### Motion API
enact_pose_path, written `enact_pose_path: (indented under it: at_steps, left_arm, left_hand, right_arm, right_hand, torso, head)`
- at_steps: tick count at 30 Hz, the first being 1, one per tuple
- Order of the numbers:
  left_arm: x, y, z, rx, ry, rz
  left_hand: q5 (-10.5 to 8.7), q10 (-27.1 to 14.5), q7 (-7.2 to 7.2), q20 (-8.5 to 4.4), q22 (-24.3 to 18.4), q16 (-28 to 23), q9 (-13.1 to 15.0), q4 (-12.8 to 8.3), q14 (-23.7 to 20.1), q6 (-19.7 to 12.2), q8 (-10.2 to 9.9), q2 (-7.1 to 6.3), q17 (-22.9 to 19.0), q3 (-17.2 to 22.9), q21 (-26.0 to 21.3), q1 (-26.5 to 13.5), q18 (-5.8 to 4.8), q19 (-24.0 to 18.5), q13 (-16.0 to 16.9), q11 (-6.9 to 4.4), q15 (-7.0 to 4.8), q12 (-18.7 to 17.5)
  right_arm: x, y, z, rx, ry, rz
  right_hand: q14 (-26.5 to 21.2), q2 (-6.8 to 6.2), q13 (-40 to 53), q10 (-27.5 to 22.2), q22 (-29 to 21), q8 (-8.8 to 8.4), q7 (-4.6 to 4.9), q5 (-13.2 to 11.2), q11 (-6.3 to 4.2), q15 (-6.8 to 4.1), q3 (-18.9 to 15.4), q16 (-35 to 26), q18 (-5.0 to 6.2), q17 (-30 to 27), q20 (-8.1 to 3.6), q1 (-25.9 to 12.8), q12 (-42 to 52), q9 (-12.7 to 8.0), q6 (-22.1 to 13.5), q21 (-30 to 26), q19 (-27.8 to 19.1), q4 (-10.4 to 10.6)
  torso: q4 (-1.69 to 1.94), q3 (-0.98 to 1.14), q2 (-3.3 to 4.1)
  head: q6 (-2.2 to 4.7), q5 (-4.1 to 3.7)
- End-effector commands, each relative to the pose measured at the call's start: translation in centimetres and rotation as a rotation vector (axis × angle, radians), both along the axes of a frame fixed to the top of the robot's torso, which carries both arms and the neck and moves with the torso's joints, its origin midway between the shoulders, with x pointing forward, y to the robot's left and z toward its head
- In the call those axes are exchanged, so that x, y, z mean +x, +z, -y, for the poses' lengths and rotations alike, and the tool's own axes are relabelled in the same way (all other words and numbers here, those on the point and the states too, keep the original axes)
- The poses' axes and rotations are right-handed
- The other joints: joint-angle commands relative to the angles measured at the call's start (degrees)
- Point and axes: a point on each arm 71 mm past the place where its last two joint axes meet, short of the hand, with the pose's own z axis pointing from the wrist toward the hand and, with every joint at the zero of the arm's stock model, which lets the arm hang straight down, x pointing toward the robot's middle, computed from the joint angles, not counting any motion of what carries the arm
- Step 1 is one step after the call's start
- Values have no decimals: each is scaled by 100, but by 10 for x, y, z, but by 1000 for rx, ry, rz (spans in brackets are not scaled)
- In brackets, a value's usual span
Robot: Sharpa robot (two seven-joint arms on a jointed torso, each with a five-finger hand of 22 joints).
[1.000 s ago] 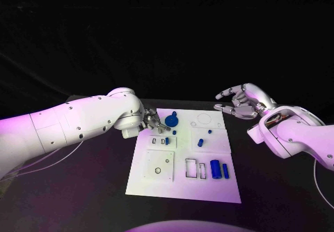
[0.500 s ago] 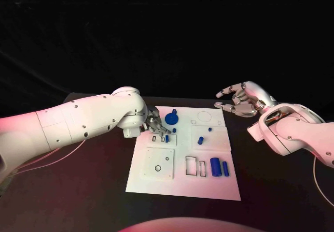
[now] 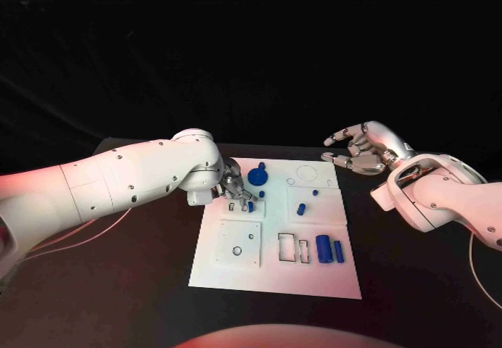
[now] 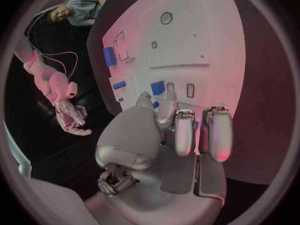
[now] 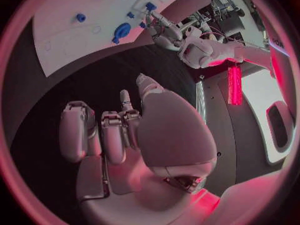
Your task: Assemble the parts on the task board
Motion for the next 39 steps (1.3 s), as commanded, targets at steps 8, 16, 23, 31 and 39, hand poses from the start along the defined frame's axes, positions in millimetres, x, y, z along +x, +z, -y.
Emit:
enact_pose_path:
  at_steps: [8,16,23,31,39]
  left_arm:
    - [-2,-1,5,-13,-5,-29]
    - [-2,-2,8,-12,-14,-34]
    - [-1,-2,7,-10,-11,-35]
    - [-1,-3,9,-9,-16,-47]
    - [1,-4,9,-9,-12,-55]
  left_hand:
    - [55,-13,-36,12,715,28,18,-4,553,169,132,9,1242,-53,33,34,-72,105,4,-48,-9,11]
    - [84,-17,-71,-8,731,30,43,-15,553,235,220,11,1244,-56,39,65,-74,111,-4,-77,-31,6]
    - [224,-60,-124,-50,729,20,82,-16,549,270,364,22,1223,5,31,242,-72,101,-88,-125,-75,-73]
    - [278,-76,-138,-62,768,36,93,-13,555,279,412,28,1255,30,49,292,-81,124,-130,-138,-85,-112]
    - [274,-87,-143,-65,779,37,100,-11,556,294,435,29,1258,35,54,301,-84,129,-155,-143,-88,-136]
  right_arm:
    - [0,-2,-3,-17,8,2]
    - [1,-2,-5,-21,4,7]
    - [1,-2,-5,-26,0,5]
    - [2,-3,-6,-29,2,-1]
    - [2,-4,-7,-30,5,-6]
  right_hand:
    - [515,-60,812,52,793,15,-6,169,-35,-38,103,-24,87,1162,-26,-9,-38,14,-59,-44,-13,5]
    - [514,-67,804,46,785,15,-4,212,-34,-38,127,-26,92,1158,-25,-6,-45,16,-67,-65,-20,3]
    - [513,-71,799,42,783,15,-4,218,-34,-38,130,-27,93,1154,-25,-5,-51,17,-69,-69,-22,2]
    - [513,-77,793,37,781,15,-3,226,-34,-37,135,-27,93,1155,-25,-3,-57,17,-70,-74,-24,0]
    - [512,-79,792,36,785,17,-4,229,-33,-37,138,-28,92,1151,-25,-3,-58,19,-68,-67,-20,0]
  torso:
    - [12,0,-10]
    - [10,-4,-10]
    - [7,4,-8]
    - [-2,1,1]
    - [4,7,0]
  head:
    - [-46,-22]
    - [-47,-34]
    - [-51,-32]
    - [-56,-41]
    - [-72,-52]
